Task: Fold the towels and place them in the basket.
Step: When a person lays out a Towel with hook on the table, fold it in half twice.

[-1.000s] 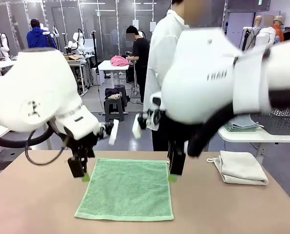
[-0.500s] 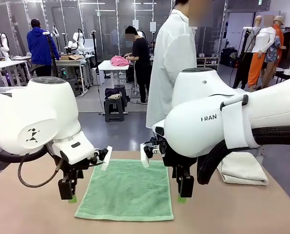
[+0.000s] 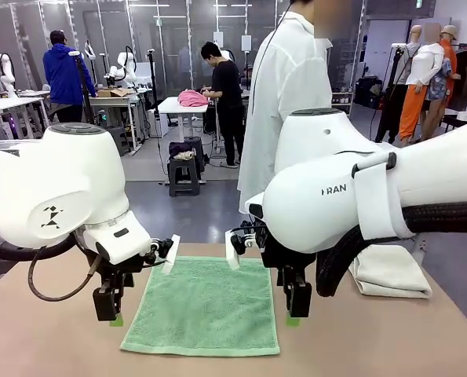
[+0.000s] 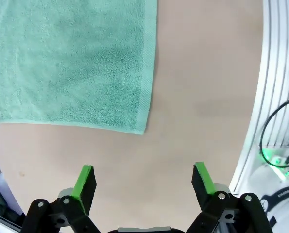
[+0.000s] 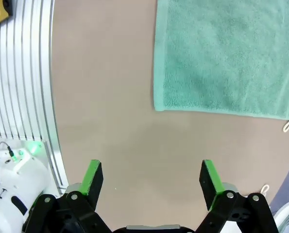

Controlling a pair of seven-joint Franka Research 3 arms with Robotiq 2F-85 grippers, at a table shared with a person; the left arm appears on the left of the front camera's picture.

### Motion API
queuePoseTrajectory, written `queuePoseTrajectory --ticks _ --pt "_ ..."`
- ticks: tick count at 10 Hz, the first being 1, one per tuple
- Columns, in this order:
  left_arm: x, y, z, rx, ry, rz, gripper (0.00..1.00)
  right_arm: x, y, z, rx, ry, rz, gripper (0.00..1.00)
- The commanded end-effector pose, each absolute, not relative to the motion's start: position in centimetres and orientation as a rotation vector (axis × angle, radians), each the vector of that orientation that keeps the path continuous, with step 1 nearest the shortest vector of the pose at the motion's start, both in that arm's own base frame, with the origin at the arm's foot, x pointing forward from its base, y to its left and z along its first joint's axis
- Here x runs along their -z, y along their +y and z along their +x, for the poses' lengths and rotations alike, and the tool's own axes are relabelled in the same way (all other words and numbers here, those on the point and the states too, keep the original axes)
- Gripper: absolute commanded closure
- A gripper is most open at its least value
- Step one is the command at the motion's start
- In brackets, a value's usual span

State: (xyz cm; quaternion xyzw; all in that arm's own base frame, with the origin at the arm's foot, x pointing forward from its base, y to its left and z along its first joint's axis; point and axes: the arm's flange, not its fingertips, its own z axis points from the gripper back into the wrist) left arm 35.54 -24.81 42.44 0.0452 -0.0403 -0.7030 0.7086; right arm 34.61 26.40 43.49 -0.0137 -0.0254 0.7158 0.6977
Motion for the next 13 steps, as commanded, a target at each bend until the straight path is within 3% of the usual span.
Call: queuePoseTrajectory --ticks 1,3,13 --pt "-41.6 -24.1 35.2 1.581 -0.090 0.096 0.00 -41.9 27.5 33.9 -1.589 -0.041 -0.153 0.00" --pt "-39.8 -23.6 34.9 1.590 -0.096 0.076 0.00 -39.3 27.8 33.2 -1.585 -0.064 -0.219 0.00" --pt "-31.7 -21.7 38.0 1.648 -0.156 0.019 0.00 -31.0 27.1 35.9 -1.534 -0.147 -0.055 0.00"
